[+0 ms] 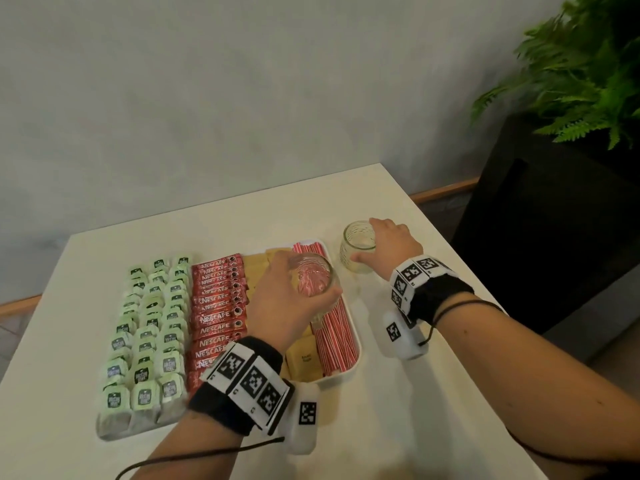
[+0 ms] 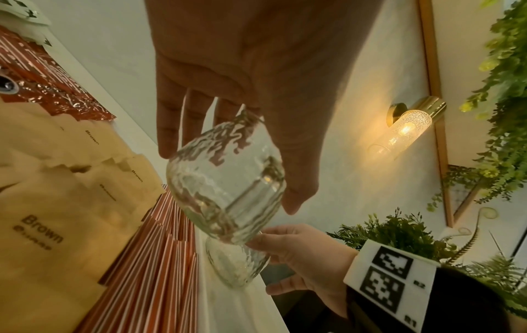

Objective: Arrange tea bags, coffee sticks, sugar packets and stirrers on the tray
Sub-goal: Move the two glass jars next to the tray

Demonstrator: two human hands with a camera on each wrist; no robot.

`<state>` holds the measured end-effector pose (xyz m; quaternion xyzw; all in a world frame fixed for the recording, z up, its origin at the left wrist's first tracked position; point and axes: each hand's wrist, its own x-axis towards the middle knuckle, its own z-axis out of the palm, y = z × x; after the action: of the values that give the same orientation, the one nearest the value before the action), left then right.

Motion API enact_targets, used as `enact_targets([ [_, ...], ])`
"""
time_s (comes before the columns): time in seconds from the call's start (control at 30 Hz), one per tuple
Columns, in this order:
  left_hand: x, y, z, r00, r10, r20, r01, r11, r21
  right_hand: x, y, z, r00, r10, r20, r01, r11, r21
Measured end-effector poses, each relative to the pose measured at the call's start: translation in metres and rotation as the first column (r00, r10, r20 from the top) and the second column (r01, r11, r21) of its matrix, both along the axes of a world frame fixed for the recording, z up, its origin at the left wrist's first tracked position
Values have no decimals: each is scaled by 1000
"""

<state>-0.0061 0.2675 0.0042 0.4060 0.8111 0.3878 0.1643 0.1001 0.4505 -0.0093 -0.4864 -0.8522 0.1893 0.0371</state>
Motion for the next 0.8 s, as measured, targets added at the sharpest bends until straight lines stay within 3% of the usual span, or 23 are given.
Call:
enact_targets([
  [0.17, 3, 4, -2, 999, 4, 52, -4, 1000, 4, 3, -1, -1, 1000, 17, -23, -17, 1000, -15],
  [0.43, 22, 20, 6, 955, 15, 298, -39, 997, 73, 38, -15, 7, 948, 17, -317, -39, 997, -63],
  [0.63, 41, 36, 5, 914, 47, 403, -82, 994, 70, 67, -49, 11, 834, -58, -549, -162, 925, -345],
  [0.8, 60, 36, 5, 879, 24, 476, -72, 994, 82, 80, -66, 17, 834, -150, -530, -157, 858, -490],
])
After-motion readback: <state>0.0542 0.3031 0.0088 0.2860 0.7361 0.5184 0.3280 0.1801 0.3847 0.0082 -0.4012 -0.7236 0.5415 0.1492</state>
